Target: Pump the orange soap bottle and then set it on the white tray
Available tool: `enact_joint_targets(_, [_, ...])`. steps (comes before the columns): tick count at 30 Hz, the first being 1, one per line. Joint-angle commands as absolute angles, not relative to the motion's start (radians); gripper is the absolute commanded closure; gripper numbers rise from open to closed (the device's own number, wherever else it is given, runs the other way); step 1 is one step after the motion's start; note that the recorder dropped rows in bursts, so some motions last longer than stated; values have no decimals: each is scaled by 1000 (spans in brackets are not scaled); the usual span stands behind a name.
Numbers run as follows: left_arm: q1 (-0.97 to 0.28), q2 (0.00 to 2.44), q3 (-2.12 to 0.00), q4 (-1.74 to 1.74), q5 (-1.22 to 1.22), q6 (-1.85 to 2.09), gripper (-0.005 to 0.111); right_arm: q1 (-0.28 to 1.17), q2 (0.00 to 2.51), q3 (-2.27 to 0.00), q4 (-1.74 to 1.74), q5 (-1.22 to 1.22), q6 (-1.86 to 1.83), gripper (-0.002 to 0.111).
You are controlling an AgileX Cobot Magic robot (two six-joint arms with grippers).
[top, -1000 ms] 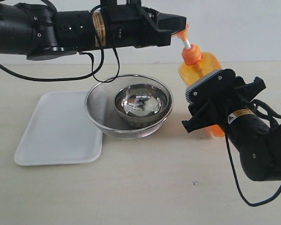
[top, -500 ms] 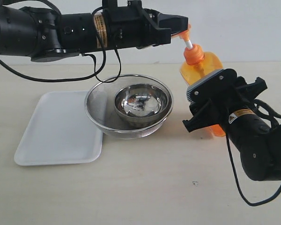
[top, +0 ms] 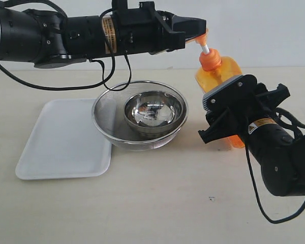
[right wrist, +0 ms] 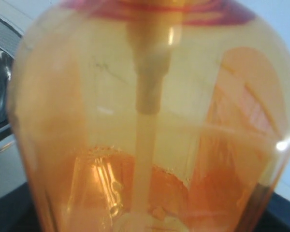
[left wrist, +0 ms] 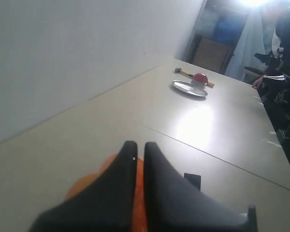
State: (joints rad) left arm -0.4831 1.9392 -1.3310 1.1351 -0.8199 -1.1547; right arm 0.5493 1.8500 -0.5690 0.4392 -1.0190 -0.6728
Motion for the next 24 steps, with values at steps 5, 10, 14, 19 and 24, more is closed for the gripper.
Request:
enact_joint_targets(5, [-492,2002,-1315,1231,-760,-1175,102,550,1844,-574,398,-1016,-660,108])
enact_joint_targets(10, [-492,2018,-1315,1232,-762,-1175,102,550,1844,-574,394,-1016,-658,108])
enact_joint_targets(14, [-492,2018,-1315,1243,-762,-1175,102,550,1844,-574,394,-1016,-658,108])
enact_joint_targets(19, [-492,2020,-1315,1245,-755,-1175,102,550,1844,-574,394,-1016,-658,108])
enact_joint_targets(24, [-492,2026,-1315,1245,-756,-1175,102,550,1844,-574,394,-1016,-658,108])
